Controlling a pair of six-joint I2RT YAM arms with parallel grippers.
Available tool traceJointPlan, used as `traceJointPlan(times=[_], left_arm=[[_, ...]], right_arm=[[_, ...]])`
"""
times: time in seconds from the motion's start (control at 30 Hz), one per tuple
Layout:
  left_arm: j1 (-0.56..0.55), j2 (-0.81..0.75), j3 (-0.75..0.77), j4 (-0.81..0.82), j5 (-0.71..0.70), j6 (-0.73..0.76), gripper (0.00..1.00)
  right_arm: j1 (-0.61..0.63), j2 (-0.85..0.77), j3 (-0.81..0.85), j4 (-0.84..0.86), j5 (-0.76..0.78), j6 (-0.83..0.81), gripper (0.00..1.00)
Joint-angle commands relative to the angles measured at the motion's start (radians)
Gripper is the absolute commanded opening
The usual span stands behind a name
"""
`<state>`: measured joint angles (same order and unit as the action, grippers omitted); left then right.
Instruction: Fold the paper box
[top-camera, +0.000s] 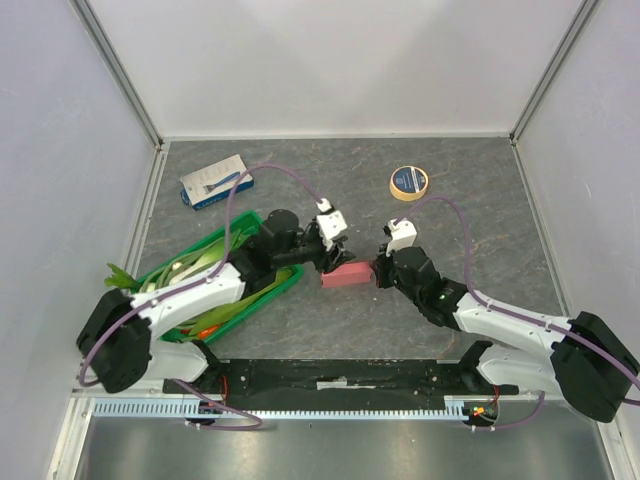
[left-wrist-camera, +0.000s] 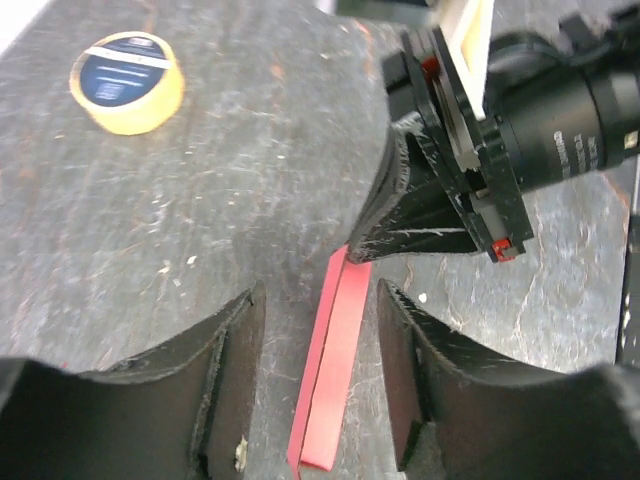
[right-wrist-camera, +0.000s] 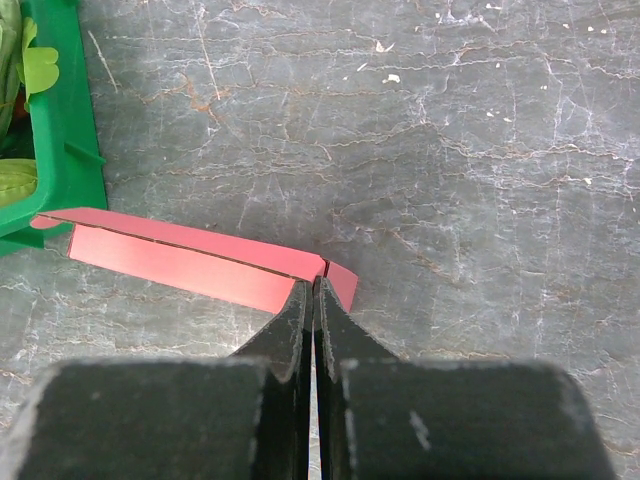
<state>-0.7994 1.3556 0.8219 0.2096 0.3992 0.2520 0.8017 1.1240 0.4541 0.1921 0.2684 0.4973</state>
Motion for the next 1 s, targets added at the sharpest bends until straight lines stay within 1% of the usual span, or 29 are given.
traceJointPlan(times=[0.0,0.03,0.07,0.1,0.13,0.2,0.23,0.3,0.4,0.53,0.6,0.7,0.8,0.97], left_arm=[[0.005,-0.188,-0.053,0.047,-0.199,-0.341,0.52],[0.005,-0.219,-0.058,0.003,-0.294,-0.391,0.51],[0.006,-0.239,-0.053,-0.059,-0.353,-0.439,0.50],[0.008,-0.259,-0.050,-0.194,-0.396,-0.515,0.49],[0.008,-0.291,-0.053,-0.243,-0.451,-0.531,0.49],[0.008,-0.311,-0.061,-0.343,-0.474,-0.531,0.51],[0.008,-0.317,-0.066,-0.364,-0.503,-0.533,0.51],[0.009,-0.311,-0.066,-0.387,-0.496,-0.516,0.50],[0.008,-0.262,-0.038,-0.423,-0.482,-0.478,0.46],[0.009,-0.170,-0.018,-0.467,-0.474,-0.427,0.46],[0.009,-0.133,-0.020,-0.464,-0.449,-0.413,0.45],[0.006,-0.116,-0.026,-0.426,-0.406,-0.398,0.41],[0.002,-0.113,-0.030,-0.401,-0.376,-0.395,0.41],[-0.007,-0.076,-0.009,-0.412,-0.388,-0.379,0.40]], right_arm=[[0.013,0.034,0.004,-0.178,-0.040,0.004,0.00],[0.011,0.036,0.009,-0.186,-0.041,0.003,0.00],[0.011,0.036,0.012,-0.189,-0.041,0.006,0.00],[0.011,0.039,0.014,-0.189,-0.040,0.007,0.00],[0.011,0.039,0.015,-0.189,-0.038,0.009,0.00],[0.011,0.048,0.017,-0.189,-0.040,0.017,0.00],[0.011,0.052,0.018,-0.186,-0.043,0.020,0.00],[0.011,0.063,0.018,-0.177,-0.052,0.023,0.00],[0.013,0.063,0.018,-0.168,-0.067,0.024,0.00],[0.013,0.046,0.017,-0.175,-0.067,0.023,0.00],[0.013,0.039,0.015,-0.183,-0.067,0.021,0.00],[0.011,0.033,0.014,-0.187,-0.066,0.021,0.00],[0.011,0.031,0.014,-0.189,-0.069,0.023,0.00],[0.010,0.031,0.015,-0.189,-0.069,0.024,0.00]])
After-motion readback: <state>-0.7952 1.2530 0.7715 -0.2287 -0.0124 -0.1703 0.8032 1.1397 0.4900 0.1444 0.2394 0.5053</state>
